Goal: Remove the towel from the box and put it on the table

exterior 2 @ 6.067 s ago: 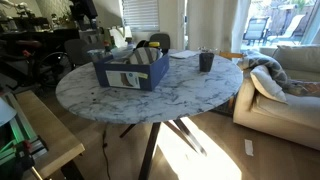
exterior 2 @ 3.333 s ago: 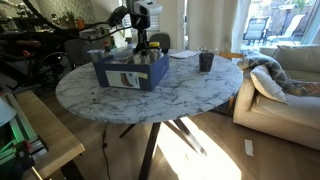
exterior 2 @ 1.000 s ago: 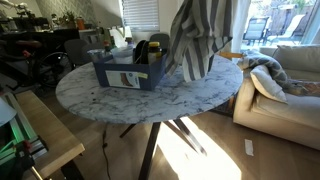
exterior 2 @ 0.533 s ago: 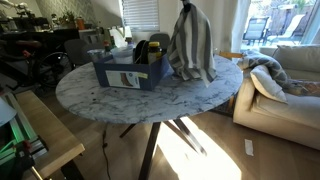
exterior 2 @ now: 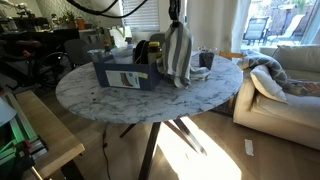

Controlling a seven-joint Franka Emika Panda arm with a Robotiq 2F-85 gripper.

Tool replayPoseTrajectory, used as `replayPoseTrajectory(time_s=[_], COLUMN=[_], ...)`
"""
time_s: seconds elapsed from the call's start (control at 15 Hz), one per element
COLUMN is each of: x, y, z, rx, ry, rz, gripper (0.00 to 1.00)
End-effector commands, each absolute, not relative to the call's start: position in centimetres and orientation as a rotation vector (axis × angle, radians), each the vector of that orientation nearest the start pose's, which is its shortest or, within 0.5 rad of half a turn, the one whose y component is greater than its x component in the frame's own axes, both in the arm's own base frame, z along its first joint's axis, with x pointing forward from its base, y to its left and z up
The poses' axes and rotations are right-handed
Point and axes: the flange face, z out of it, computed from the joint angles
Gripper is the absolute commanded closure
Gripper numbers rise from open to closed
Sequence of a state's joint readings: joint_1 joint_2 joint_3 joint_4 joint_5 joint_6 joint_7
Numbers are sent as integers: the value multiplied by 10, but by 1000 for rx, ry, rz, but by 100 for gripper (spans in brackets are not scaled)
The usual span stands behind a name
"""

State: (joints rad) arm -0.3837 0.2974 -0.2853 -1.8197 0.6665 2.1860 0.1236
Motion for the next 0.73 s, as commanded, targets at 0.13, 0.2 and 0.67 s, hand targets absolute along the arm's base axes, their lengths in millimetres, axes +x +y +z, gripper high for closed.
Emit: replayPoseTrajectory(time_s=[0.13,0.2,0.67], x=[554,554,549], y=[-386,-386,-341], z=[389,402,479], rx=[-2174,-2193,-2286], ry=[1417,1400,1119], rz=[-274,-292,-367], gripper=[65,58,30])
